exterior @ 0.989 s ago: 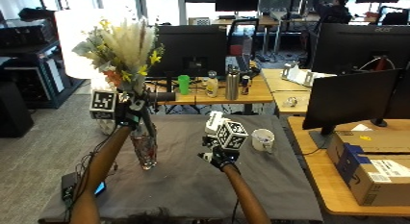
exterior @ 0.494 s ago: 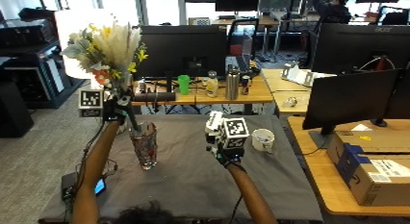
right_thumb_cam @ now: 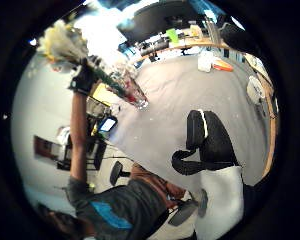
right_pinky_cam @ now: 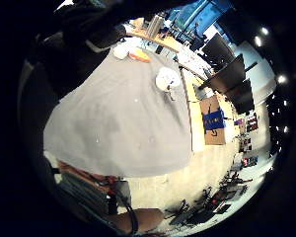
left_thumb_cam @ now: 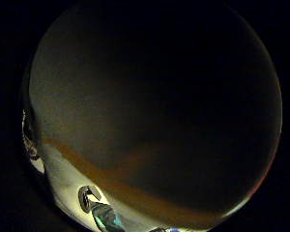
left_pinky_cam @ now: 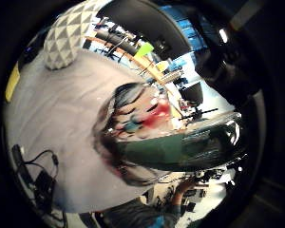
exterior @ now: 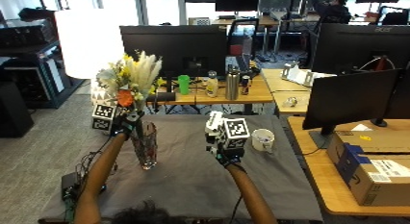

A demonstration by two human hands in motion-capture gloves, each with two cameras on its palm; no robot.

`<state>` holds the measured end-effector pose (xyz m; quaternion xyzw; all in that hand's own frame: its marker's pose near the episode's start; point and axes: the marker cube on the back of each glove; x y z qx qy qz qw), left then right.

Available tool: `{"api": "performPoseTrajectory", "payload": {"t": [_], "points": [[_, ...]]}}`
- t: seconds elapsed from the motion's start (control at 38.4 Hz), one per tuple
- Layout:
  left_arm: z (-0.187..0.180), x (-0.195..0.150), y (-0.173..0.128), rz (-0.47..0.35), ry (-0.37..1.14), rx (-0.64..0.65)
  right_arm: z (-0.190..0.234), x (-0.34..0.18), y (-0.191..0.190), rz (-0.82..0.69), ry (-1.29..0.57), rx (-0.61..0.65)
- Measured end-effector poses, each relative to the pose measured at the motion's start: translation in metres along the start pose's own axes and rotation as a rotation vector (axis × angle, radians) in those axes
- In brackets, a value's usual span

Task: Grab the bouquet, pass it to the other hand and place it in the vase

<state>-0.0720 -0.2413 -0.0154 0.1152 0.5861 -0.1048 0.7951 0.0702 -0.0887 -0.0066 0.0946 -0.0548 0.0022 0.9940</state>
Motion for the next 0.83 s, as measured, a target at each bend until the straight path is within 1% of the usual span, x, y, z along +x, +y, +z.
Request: {"api": "performPoseTrajectory", "payload": {"t": [0.03,0.05,0.08,0.13,0.21,0.29,0.36,0.44,0.52,0.62,0.68,0.73,0.78,0.83], "points": [[0.001,-0.007,0.004,-0.066,-0.012,-0.014,-0.001,0.000,0.001,-0.001,-0.002,0.003],[0.002,-0.013,0.007,-0.102,-0.038,-0.028,-0.001,0.000,0.002,-0.002,-0.003,0.005],[0.003,-0.019,0.009,-0.122,-0.073,-0.047,-0.001,0.000,0.002,-0.002,-0.004,0.006],[0.002,-0.023,0.018,-0.150,-0.160,-0.098,-0.001,0.001,0.002,0.000,-0.007,0.008],[-0.002,-0.032,0.028,-0.188,-0.329,-0.183,0.000,0.004,0.001,0.007,-0.014,0.005],[-0.010,-0.038,0.037,-0.203,-0.468,-0.239,0.000,0.006,0.002,0.017,-0.016,-0.003],[-0.021,-0.036,0.047,-0.192,-0.524,-0.224,0.000,0.007,0.002,0.021,-0.014,-0.003],[-0.039,-0.032,0.054,-0.164,-0.542,-0.164,-0.001,0.004,0.000,0.014,-0.024,0.010],[-0.059,-0.024,0.063,-0.143,-0.514,-0.099,-0.010,-0.004,0.004,0.012,-0.041,0.021],[-0.074,-0.018,0.076,-0.130,-0.439,-0.077,-0.011,-0.008,0.002,-0.003,-0.048,0.029],[-0.079,-0.020,0.079,-0.098,-0.417,-0.065,-0.009,-0.008,-0.001,-0.010,-0.048,0.030],[-0.084,-0.024,0.082,-0.046,-0.410,-0.042,-0.011,-0.010,-0.003,-0.013,-0.044,0.032],[-0.085,-0.022,0.088,-0.002,-0.404,-0.020,-0.015,-0.012,-0.005,-0.017,-0.037,0.036],[-0.086,-0.018,0.094,0.025,-0.399,-0.010,-0.019,-0.016,-0.004,-0.022,-0.028,0.037]]}}
